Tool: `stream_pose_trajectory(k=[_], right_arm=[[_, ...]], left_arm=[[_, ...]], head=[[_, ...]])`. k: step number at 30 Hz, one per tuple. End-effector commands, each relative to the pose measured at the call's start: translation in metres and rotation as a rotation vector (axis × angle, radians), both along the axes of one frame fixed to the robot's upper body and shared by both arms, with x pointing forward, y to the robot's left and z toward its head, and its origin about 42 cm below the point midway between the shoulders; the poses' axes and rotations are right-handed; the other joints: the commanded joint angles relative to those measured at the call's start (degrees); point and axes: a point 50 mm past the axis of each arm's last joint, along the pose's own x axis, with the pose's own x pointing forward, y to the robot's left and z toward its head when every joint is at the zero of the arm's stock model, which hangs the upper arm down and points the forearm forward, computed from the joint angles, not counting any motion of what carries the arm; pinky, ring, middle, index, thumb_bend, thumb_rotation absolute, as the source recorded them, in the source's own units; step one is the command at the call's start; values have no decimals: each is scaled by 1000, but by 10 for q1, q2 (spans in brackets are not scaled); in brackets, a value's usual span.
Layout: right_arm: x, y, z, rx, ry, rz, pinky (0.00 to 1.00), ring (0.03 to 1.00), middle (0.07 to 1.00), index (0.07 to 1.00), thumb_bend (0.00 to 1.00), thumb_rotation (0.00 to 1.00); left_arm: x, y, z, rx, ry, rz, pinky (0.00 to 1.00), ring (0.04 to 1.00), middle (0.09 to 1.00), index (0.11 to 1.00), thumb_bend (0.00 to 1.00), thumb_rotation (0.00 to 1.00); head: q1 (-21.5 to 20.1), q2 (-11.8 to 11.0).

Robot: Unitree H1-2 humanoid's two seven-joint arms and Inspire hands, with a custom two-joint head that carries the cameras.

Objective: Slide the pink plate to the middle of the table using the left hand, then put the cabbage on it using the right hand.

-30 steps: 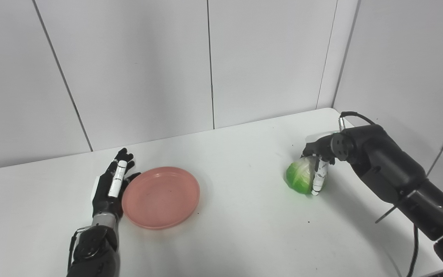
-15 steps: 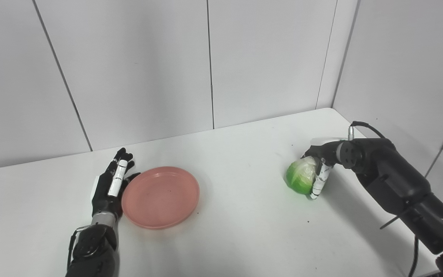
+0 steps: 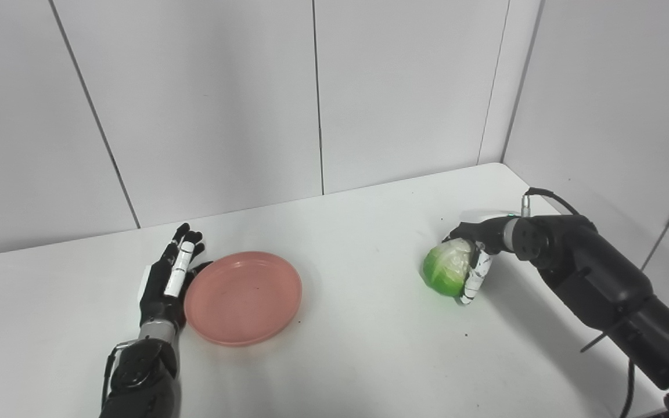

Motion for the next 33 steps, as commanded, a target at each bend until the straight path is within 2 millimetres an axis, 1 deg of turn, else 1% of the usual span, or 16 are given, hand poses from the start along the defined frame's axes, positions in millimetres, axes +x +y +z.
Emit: stream_pose_trajectory(k=[1,2,6,9,13,15,16,18,21,24,31,32,33], right_arm=[[4,0,23,-15,-94,41,582,637,700,771,981,200],[4,0,23,-14,-101,46,560,612,662,744,962,197],[4,1,23,0,-117,49,498,559,589,674,911,170],[4,1,23,5,-126,58,469,539,571,630,887,150],[4,-2,23,20,-145,71,481,540,568,587,878,139],[3,-2,24,29,-155,73,487,543,570,582,874,143],[3,-2,25,35,-160,74,463,527,563,575,878,147],[2,-1,28,45,-170,84,451,517,557,575,886,160],[2,5,39,85,-188,111,436,509,554,579,892,154],[2,14,52,106,-210,159,432,504,544,587,898,136],[7,43,85,132,-270,254,455,526,556,584,903,155],[8,51,91,135,-274,271,456,527,557,583,902,156],[10,58,96,137,-278,288,459,530,557,589,906,157]], left_arm=[[-17,3,-33,9,144,3,684,885,882,895,710,708],[-17,4,-33,11,144,4,685,884,880,893,712,707],[-17,5,-35,15,149,4,685,881,883,895,719,706],[-18,5,-35,18,147,6,677,876,884,892,720,706],[-17,4,-34,23,151,8,674,875,880,882,722,701],[-17,4,-34,25,149,7,670,871,875,880,715,702],[-17,3,-35,25,148,6,669,868,867,881,715,702],[-17,3,-35,30,148,4,661,861,862,882,717,703],[-18,1,-35,37,154,3,658,859,865,884,719,712],[-18,-2,-36,32,157,-4,676,865,870,889,710,710],[-21,-9,-39,45,155,-16,646,862,870,886,726,709],[-21,-10,-40,40,156,-17,643,863,871,886,727,707],[-22,-12,-40,38,155,-20,664,870,873,888,718,701]], head=[[1,0],[1,0],[2,0],[3,0],[6,0],[8,0],[8,0],[11,0],[18,1],[26,0],[39,0],[46,-1],[48,-1]])
